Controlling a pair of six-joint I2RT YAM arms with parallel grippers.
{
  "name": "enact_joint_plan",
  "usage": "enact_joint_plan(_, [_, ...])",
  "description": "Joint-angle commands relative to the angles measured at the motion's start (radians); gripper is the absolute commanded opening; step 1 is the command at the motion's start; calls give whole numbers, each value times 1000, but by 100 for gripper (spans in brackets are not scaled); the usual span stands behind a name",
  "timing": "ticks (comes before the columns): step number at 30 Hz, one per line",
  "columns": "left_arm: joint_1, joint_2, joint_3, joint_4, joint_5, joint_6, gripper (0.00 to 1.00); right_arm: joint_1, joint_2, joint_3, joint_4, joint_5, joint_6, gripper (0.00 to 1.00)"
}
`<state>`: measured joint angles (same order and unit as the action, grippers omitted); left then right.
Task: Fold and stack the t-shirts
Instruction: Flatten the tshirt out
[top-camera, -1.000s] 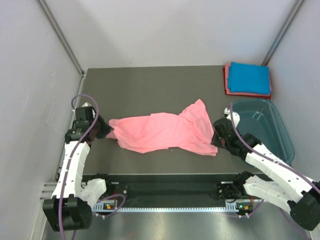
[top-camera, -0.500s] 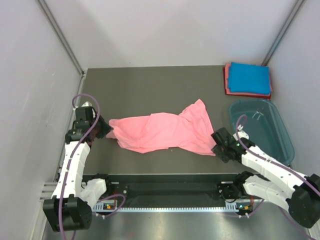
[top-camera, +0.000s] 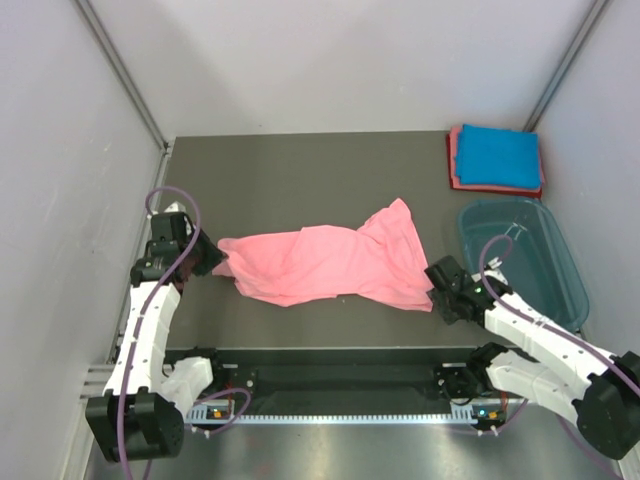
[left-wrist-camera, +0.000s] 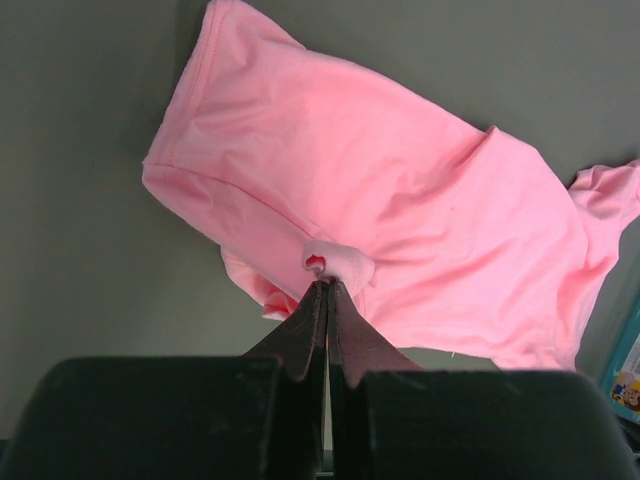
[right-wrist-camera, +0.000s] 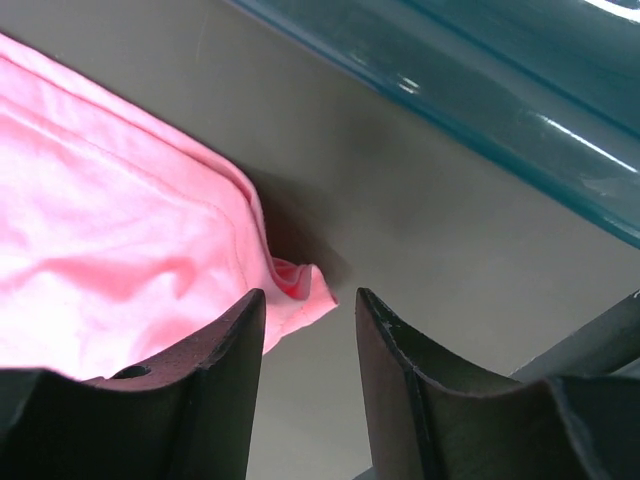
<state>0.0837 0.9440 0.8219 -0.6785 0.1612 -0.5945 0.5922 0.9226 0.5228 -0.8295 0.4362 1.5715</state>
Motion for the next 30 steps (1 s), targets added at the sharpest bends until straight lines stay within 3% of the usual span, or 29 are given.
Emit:
enact_joint_plan(1, [1, 1, 49, 54, 18, 10, 0, -12, -10, 6, 4, 39, 53, 41])
enact_joint_plan(9, [1, 9, 57, 50, 29, 9, 0, -12, 15, -21, 61, -36, 105, 39])
enact_joint_plan(30, [1, -25, 28, 51, 20, 1, 0, -11, -21, -98, 153, 21, 197, 32])
